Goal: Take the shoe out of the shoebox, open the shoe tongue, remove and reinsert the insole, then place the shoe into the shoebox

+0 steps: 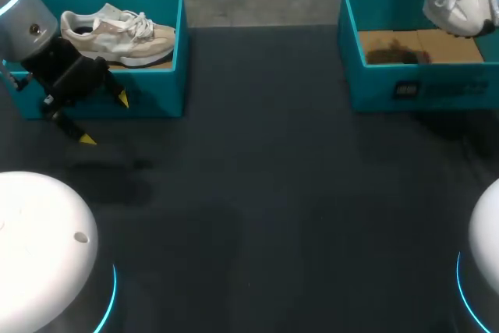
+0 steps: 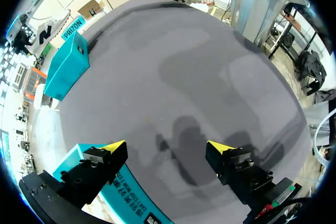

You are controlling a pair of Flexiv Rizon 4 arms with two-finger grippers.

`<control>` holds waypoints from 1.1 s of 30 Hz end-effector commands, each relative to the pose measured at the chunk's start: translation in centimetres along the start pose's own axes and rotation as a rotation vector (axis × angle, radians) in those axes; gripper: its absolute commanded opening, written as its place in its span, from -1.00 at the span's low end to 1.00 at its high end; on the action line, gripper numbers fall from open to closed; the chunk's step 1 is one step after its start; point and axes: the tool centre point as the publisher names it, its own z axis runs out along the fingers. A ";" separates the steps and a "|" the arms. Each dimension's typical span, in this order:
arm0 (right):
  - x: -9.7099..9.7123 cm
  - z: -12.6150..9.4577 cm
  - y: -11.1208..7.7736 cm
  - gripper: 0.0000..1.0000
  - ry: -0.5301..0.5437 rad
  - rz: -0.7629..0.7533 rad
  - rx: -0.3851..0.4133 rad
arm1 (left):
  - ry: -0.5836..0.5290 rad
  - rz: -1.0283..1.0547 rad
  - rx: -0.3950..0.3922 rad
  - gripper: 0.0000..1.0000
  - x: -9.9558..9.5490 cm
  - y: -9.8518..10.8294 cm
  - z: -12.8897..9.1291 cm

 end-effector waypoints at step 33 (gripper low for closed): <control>-4.0 6.2 -3.6 -1.00 0.008 -0.053 0.006 | 0.004 0.000 -0.002 1.00 0.0 0.0 0.0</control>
